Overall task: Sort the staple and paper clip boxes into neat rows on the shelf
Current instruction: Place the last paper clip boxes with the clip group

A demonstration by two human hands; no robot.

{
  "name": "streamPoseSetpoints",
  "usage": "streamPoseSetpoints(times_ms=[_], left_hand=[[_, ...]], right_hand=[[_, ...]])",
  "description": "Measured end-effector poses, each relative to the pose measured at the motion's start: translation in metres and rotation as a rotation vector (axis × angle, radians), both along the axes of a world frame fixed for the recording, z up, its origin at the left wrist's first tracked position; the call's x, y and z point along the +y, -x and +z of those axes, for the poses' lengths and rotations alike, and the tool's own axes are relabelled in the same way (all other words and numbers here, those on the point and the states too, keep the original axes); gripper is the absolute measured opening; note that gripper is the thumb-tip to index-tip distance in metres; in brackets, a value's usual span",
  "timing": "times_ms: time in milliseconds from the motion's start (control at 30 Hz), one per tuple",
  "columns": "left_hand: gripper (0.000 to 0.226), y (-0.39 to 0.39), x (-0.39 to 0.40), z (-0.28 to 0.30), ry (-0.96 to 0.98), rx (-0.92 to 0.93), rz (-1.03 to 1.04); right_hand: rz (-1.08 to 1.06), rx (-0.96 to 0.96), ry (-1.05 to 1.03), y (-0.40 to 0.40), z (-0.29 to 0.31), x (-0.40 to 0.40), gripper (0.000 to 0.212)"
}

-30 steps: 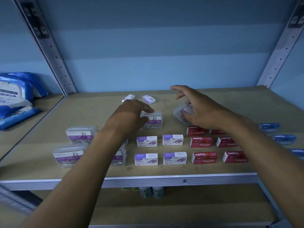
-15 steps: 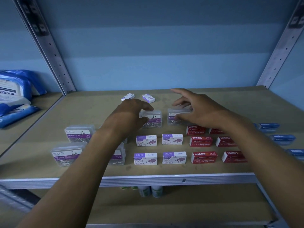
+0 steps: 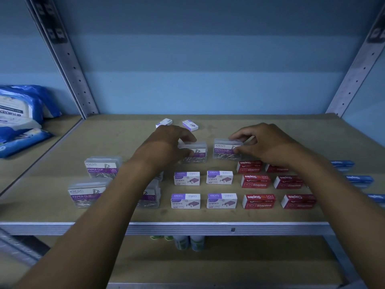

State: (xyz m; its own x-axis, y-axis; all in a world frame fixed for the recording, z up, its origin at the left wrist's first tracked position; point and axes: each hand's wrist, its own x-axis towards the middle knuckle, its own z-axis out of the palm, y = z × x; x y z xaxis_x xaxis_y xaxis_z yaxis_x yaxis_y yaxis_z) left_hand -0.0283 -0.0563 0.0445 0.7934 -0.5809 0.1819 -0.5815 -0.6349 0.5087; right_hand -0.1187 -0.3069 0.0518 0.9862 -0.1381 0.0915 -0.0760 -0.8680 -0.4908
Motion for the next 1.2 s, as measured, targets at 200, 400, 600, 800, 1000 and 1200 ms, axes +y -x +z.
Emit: streamPoseSetpoints(times_ms=[200,400,600,800,1000,1200], left_hand=[[0.030,-0.009,0.017,0.011,0.051,-0.021,0.024],[0.030,-0.018,0.058,0.028,0.078,-0.062,0.102],[0.030,-0.026,0.104,0.031,0.039,-0.083,0.197],[0.030,-0.031,0.135,0.024,0.041,-0.044,0.229],[0.032,-0.037,0.144,0.020,-0.009,-0.008,0.242],[0.030,-0.040,0.147,0.014,-0.045,0.055,0.261]], right_hand=[[-0.010,-0.071,-0.053,-0.007,0.005,0.015,0.032],[0.012,-0.141,-0.078,-0.021,0.010,0.051,0.032],[0.074,-0.157,-0.137,-0.037,0.008,0.094,0.029],[0.118,-0.133,-0.165,-0.050,-0.002,0.125,0.030],[0.146,-0.078,-0.191,-0.059,-0.011,0.140,0.033],[0.159,-0.054,-0.158,-0.063,-0.015,0.140,0.035]])
